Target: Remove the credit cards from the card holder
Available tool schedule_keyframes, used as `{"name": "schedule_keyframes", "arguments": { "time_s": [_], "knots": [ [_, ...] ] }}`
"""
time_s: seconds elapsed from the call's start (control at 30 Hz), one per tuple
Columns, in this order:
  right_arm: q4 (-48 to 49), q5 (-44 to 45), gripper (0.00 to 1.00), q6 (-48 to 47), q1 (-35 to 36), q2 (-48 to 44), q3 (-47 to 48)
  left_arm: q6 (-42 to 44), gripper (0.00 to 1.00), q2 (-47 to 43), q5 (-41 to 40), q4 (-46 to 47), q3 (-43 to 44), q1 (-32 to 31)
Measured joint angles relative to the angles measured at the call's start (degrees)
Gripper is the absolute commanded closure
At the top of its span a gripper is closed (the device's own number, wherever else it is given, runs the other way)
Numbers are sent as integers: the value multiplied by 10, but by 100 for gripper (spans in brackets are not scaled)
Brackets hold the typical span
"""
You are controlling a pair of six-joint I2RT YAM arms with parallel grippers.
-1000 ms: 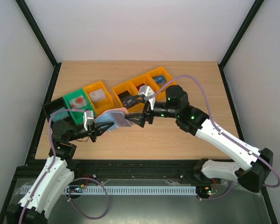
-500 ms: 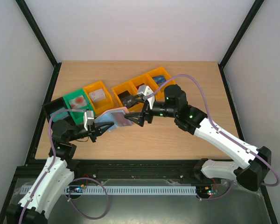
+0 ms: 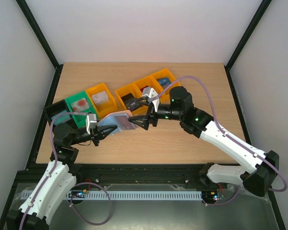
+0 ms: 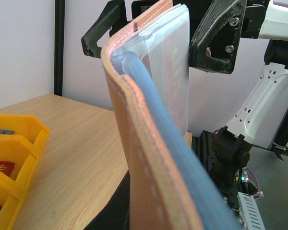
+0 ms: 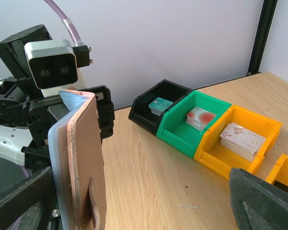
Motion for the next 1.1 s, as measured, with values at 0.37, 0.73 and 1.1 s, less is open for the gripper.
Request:
{"name": "schedule_keyframes", "arguments": {
  "time_s": [0.37, 0.73, 1.1],
  "knots": [
    [0, -24, 5, 6, -1, 1, 0, 3, 98, -1, 0, -3, 0, 0],
    [2, -35, 6, 28, -1, 10, 2, 3, 98, -3, -2, -8, 0, 1],
    [14, -27, 5, 51, 10, 37, 2, 3, 98, -2, -8, -11, 0, 1]
  ]
}}
